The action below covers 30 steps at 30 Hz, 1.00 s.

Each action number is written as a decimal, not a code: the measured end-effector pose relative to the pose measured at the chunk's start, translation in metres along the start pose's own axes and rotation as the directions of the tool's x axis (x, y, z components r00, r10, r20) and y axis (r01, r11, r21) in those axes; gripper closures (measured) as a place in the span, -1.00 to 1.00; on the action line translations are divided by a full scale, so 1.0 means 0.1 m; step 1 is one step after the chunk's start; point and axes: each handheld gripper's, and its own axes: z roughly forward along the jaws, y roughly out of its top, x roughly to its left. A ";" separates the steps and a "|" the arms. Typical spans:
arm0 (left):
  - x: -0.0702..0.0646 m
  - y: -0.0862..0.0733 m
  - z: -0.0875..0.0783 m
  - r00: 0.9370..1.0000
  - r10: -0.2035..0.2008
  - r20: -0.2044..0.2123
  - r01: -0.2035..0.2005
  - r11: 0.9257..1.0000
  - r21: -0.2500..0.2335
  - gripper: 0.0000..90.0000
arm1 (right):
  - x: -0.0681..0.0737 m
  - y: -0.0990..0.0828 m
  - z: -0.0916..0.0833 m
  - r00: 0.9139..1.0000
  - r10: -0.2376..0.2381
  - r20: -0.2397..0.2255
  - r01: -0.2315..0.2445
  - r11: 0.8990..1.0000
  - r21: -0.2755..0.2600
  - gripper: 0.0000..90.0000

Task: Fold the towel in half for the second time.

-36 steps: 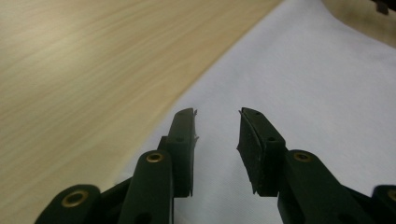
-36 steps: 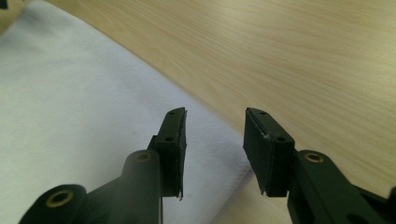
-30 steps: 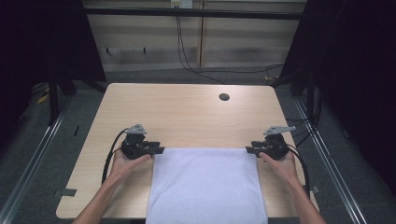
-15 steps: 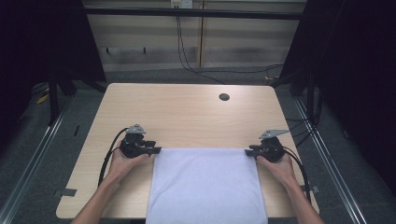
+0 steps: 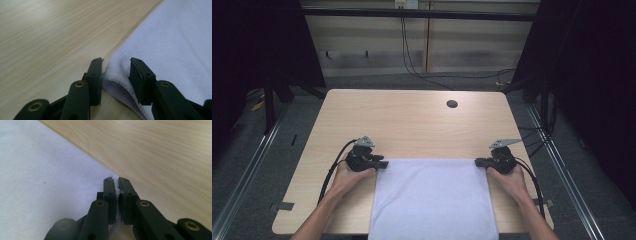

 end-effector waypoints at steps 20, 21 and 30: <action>0.18 0.26 -0.22 0.997 -0.055 0.044 0.061 0.988 -0.143 0.90 | -0.14 0.31 -0.11 0.998 0.041 -0.046 -0.047 0.990 -0.130 0.93; 0.19 0.27 -0.22 0.998 -0.054 0.041 0.059 0.987 -0.148 0.90 | -0.14 0.34 -0.10 0.998 0.036 -0.048 -0.042 0.990 -0.137 0.93; 0.32 0.35 -0.31 0.998 -0.068 0.016 0.070 0.983 -0.171 0.89 | -0.24 0.58 -0.15 0.999 0.023 -0.028 -0.028 0.984 -0.174 0.93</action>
